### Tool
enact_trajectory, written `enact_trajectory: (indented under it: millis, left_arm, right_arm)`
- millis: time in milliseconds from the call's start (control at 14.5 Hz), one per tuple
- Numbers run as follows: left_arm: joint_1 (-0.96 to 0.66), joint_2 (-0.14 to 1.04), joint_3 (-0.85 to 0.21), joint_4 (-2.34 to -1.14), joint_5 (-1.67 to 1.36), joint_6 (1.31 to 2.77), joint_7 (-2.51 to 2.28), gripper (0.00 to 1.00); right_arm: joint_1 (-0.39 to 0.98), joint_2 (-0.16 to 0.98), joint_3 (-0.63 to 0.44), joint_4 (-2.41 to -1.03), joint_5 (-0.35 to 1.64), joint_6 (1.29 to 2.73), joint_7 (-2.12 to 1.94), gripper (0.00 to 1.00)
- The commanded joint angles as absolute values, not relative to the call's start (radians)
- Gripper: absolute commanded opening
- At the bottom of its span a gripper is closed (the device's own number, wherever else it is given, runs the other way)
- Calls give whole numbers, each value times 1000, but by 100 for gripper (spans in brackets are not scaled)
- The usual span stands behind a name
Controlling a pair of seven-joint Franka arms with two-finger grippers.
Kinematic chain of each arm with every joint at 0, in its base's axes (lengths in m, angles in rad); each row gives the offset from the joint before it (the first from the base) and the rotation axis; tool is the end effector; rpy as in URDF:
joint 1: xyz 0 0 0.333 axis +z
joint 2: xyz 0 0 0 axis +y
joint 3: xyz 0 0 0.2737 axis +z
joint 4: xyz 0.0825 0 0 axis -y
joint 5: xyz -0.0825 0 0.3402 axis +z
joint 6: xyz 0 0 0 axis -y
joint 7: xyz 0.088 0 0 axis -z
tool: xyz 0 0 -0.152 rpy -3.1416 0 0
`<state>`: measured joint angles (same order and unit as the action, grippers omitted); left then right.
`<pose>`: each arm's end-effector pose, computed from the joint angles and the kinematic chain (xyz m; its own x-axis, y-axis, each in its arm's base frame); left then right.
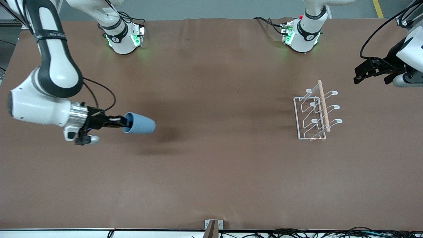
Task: Hang cup on cup holder
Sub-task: 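Lift the blue cup with the right gripper toward the table center, then hold the cup with the right gripper while the left gripper reaches it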
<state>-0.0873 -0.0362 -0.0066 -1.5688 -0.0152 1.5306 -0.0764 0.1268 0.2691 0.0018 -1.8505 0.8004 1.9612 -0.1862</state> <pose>0.4946 -0.0490 0.5528 0.9998 -0.0181 -0.0031 -0.0181 -0.9997 0.0148 0.5509 0.1487 0.3316 0.9903 -0.0126 -0.1386 -0.1005 -0.7537 -0.6495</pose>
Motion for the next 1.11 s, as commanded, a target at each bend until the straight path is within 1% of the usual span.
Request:
enact_trajectory:
  millis: [0,138,276,484,691,829,899,1037]
  left_arm:
    - [-100,-22,-11,-1545,-6,1522,-55,100]
    - [-100,-18,-25,-1530,-17,1522,32,100]
    - [-100,-18,-28,-1526,-76,1522,226,100]
    - [-107,-17,-41,-1529,-162,1520,460,100]
    - [-136,1,-124,-1528,-190,1519,590,100]
    - [-143,3,-207,-1528,-195,1520,675,100]
    - [-143,23,-253,-1526,-215,1520,689,100]
    - [-144,60,-311,-1528,-294,1522,724,100]
  right_arm:
    - [190,230,-2,-1928,966,1941,-190,0]
    - [244,232,0,-1936,1072,1918,-190,0]
    - [307,233,0,-1936,1188,1916,-190,0]
    - [354,241,0,-1937,1326,1913,-187,0]
    - [416,247,0,-1944,1488,1882,-186,0]
    - [439,252,0,-1945,1509,1870,-189,0]
    - [454,253,0,-1945,1543,1868,-189,0]
    - [472,256,-2,-1948,1569,1870,-196,0]
